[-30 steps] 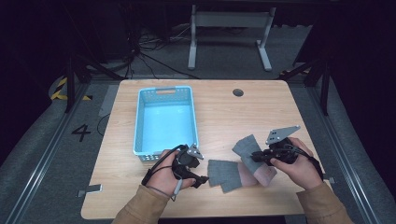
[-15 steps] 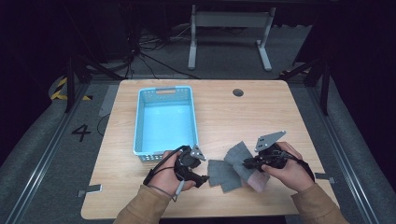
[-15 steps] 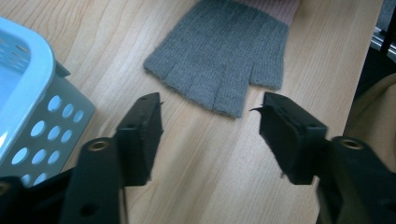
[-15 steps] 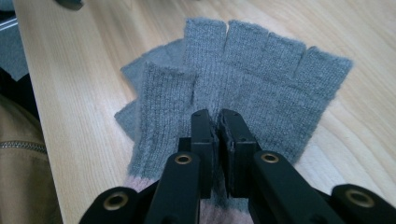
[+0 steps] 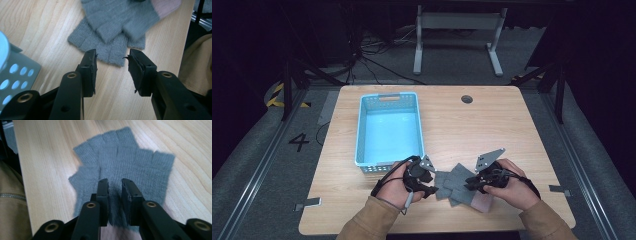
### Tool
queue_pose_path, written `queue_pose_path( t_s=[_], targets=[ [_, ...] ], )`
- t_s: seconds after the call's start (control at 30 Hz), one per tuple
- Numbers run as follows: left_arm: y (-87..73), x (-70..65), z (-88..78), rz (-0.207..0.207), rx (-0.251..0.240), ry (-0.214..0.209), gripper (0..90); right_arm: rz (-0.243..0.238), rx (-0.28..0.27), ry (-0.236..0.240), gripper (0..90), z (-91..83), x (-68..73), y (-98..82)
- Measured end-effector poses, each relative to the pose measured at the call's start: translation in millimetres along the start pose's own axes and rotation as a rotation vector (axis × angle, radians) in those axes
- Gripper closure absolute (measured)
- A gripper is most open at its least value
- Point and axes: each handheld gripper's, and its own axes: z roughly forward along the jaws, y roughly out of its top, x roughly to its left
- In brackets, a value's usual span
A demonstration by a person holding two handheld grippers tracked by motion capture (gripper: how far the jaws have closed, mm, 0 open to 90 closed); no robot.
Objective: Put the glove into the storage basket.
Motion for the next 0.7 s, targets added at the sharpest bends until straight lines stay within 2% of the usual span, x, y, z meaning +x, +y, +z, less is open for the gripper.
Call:
queue_pose_path(
  t_s=[0.03,0.07,0.2,0.23,0.3,0.37,0.4,0.47,0.57,0.6,0.7],
  targets=[
    [0.0,0.0,0.0,0.000,0.000,0.000,60.0,0.000,0.000,0.000,73.4,0.0,0.0,0.0],
    [1.5,-0.1,1.8,0.001,0.002,-0.005,60.3,0.020,-0.022,-0.011,69.7,-6.6,1.3,-1.4],
    [5.2,-1.2,3.0,0.007,-0.008,-0.018,62.5,0.029,-0.047,-0.036,67.3,-18.4,-0.1,-5.3],
    [7.8,-1.2,3.3,0.009,-0.027,-0.028,64.2,0.056,-0.058,-0.049,65.1,-25.4,-1.9,-9.1],
    [9.1,-1.1,3.1,0.004,-0.026,-0.032,65.0,0.065,-0.060,-0.059,64.7,-28.9,-3.2,-11.6],
    [11.1,-0.4,3.8,-0.009,-0.025,-0.030,65.1,0.103,-0.061,-0.094,62.3,-38.0,-6.9,-20.3],
    [11.1,-0.4,3.8,-0.009,-0.025,-0.030,65.4,0.103,-0.061,-0.094,62.3,-38.0,-6.9,-20.3],
    [12.0,-0.1,3.4,-0.026,-0.017,-0.028,66.0,0.122,-0.049,-0.118,61.0,-42.9,-9.9,-26.2],
    [12.7,1.4,3.0,-0.042,-0.004,-0.039,70.4,0.162,-0.009,-0.126,58.6,-48.6,-16.0,-35.3],
    [12.1,1.6,4.0,-0.052,-0.009,-0.035,71.7,0.175,0.004,-0.152,58.6,-52.0,-20.1,-40.8],
    [11.4,2.7,5.7,-0.052,-0.005,-0.023,71.6,0.186,0.017,-0.163,58.6,-53.6,-23.8,-45.0]
  ],
)
